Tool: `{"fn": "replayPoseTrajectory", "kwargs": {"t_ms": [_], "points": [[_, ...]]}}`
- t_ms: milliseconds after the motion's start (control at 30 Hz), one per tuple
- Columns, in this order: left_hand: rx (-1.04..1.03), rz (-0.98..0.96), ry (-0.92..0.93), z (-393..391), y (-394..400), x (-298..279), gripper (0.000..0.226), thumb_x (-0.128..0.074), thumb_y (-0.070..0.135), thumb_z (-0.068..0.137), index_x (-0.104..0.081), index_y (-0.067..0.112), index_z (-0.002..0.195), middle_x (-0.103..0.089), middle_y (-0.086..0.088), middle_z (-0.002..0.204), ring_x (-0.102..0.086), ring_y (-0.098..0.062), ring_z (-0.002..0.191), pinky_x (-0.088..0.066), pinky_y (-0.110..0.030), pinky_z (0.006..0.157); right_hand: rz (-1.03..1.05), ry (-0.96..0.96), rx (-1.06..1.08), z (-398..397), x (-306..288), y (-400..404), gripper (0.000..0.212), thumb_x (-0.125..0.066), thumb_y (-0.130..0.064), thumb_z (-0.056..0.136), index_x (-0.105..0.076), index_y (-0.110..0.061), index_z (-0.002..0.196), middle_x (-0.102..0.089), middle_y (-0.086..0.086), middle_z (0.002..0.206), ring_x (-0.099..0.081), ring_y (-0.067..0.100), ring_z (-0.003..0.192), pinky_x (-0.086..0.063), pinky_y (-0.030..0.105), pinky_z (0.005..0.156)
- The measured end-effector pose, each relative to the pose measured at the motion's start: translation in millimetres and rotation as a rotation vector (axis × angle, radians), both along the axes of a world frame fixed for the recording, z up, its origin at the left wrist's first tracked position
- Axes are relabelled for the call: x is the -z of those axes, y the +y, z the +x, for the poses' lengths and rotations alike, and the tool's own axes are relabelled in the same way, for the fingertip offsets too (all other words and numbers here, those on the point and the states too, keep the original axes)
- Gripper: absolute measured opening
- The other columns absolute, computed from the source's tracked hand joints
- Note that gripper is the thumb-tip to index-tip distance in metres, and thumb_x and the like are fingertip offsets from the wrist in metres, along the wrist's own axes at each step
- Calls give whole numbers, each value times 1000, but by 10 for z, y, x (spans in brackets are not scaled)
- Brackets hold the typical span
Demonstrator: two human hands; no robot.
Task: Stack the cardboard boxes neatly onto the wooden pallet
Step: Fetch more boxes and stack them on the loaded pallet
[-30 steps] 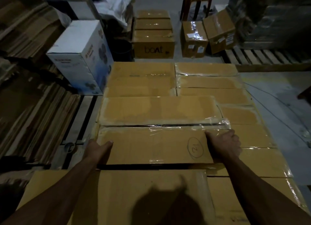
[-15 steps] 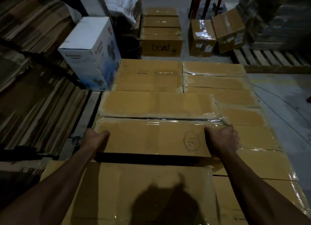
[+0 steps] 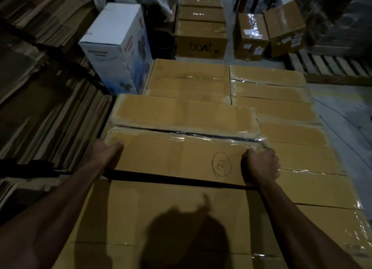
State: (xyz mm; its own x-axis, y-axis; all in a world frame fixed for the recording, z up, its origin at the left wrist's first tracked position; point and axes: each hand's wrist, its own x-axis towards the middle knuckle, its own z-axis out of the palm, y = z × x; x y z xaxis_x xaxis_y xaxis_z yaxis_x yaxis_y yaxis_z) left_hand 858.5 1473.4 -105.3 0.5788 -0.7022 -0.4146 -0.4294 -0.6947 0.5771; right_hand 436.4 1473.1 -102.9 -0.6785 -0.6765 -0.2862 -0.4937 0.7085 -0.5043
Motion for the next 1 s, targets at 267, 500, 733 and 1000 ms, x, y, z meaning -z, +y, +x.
{"fn": "replayPoseTrajectory", "kwargs": {"t_ms": [267,500,733,1000], "points": [[38,45,7,12,51,77,66,-70,36,89,-45,-7,133,-56,-25,125,-56,-44,110,-49,-44,77,5,-20,-20,45,-3,96,67,-59,-36,90,-36,-4,144,-44,21,142,-40,40,130,-33,51,107],[201,88,-83,118,178,198,78,-66,50,88,-36,1,139,-56,-24,120,-58,-42,100,-38,-33,52,134,-6,-170,-8,141,310,73,-59,-43,82,-33,-5,139,-52,22,130,-54,43,114,-49,57,96],[344,182,-175,219,322,60,53,-55,56,92,-47,9,70,-63,-23,78,-58,-28,60,-39,-28,51,264,21,-159,-103,154,420,81,-46,-75,80,-45,-5,121,-66,19,110,-64,37,100,-51,44,86],[304,125,-144,284,522,133,65,-54,55,93,-56,-6,117,-63,-22,107,-55,-30,82,-36,-32,61,270,143,-166,-89,206,513,80,-42,-71,91,-39,0,129,-57,27,126,-56,44,116,-44,50,93]]}}
